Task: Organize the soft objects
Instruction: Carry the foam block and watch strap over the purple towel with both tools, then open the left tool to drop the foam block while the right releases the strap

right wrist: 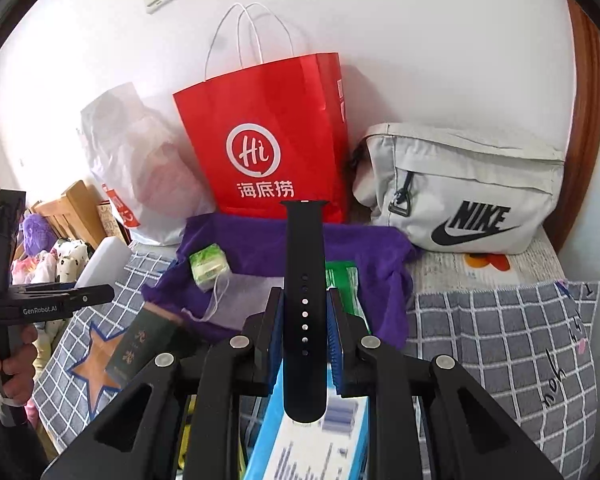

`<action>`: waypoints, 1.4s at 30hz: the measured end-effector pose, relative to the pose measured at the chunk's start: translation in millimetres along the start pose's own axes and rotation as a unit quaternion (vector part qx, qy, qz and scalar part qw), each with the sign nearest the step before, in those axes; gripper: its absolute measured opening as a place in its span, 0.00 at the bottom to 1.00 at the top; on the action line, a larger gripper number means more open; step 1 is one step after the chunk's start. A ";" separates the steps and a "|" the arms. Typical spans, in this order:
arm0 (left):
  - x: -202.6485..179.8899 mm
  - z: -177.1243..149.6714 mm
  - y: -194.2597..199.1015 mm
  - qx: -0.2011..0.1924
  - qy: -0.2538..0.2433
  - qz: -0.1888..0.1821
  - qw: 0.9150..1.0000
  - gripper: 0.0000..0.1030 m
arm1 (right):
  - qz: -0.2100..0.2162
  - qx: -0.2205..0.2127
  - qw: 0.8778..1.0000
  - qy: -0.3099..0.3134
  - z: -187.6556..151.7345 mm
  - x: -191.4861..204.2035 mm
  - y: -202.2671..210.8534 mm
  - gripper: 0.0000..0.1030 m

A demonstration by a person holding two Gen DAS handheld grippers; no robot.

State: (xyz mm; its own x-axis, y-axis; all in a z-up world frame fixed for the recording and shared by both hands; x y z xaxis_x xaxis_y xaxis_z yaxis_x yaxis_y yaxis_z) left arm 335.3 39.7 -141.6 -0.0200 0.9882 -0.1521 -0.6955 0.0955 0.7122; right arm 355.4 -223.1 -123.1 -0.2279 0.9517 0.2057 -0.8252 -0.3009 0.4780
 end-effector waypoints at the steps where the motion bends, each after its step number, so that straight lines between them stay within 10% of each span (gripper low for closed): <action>1: 0.0 3.6 -3.6 0.001 0.003 -0.002 1.000 0.46 | 0.003 -0.001 1.000 -0.002 3.8 0.5 -4.9 0.20; 10: 6.4 17.6 -43.5 0.016 0.018 0.002 1.000 0.47 | 0.012 -0.013 1.000 0.021 26.8 8.0 -39.9 0.20; 42: 0.3 -29.7 -129.5 0.091 0.031 -0.038 0.995 0.50 | -0.011 0.131 0.991 0.001 -60.3 -50.6 -134.2 0.20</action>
State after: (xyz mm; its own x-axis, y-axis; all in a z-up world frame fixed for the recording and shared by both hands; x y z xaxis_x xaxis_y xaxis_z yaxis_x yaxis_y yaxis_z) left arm 404.0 24.0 -254.2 -0.0205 0.9685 -0.2480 -0.5555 0.1952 0.8083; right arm 446.5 -227.2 -249.1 -0.2126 0.9583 0.1911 -0.6671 -0.2852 0.6882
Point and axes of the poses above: each gripper's, at about its wrist camera, not at the fingertips, and y roughly against the way its jaws point, x to its left, z to its top, the point moved 8 cm from there along -y, roughly the way its jaws point, and after that the axes turned 13 degrees about -x, right-handed, at the moved point
